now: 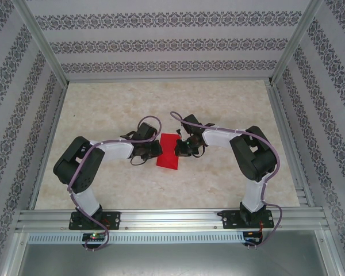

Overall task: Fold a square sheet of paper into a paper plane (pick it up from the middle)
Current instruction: Fold the triangle a second time at the center of the table.

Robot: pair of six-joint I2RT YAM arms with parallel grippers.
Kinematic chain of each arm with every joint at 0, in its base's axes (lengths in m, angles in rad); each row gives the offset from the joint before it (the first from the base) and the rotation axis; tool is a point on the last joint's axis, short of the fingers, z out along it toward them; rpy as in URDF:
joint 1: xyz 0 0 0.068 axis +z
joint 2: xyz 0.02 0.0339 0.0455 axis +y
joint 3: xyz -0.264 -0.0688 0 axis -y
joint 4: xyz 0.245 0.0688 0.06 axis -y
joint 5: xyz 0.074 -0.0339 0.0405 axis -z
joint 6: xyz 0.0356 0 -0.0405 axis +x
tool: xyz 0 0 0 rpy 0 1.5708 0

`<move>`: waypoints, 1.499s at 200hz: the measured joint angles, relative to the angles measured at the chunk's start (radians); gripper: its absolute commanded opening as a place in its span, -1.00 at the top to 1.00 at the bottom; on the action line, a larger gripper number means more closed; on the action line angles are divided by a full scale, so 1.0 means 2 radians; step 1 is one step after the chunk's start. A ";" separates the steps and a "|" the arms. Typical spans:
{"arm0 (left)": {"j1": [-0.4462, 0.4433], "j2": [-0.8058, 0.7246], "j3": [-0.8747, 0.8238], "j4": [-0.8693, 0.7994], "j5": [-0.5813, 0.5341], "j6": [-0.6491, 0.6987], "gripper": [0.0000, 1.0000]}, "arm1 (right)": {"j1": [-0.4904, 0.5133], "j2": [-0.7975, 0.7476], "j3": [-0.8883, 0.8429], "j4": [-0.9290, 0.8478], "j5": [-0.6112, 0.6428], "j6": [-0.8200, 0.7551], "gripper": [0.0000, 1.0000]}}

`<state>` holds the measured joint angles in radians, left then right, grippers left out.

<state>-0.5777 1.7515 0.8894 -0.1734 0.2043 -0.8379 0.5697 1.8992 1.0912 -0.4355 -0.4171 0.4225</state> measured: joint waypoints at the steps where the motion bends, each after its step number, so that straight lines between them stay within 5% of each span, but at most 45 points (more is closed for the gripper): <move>1: 0.000 0.000 0.001 -0.001 -0.001 0.000 0.74 | 0.000 0.000 0.000 0.000 0.000 0.000 0.87; 76: -0.004 -0.048 0.006 -0.018 -0.008 0.026 0.75 | 0.003 -0.001 0.002 -0.001 0.007 -0.002 0.87; 197: -0.022 0.029 0.023 0.012 0.036 0.008 0.82 | 0.006 -0.006 0.006 -0.010 0.016 -0.003 0.83; 300: -0.022 0.027 0.012 0.028 0.034 -0.016 0.84 | 0.047 -0.124 -0.051 -0.003 0.031 0.052 0.78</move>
<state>-0.6224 1.8046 0.9138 -0.1165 0.2722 -0.8692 0.6628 1.6508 0.9897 -0.4412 -0.3557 0.5262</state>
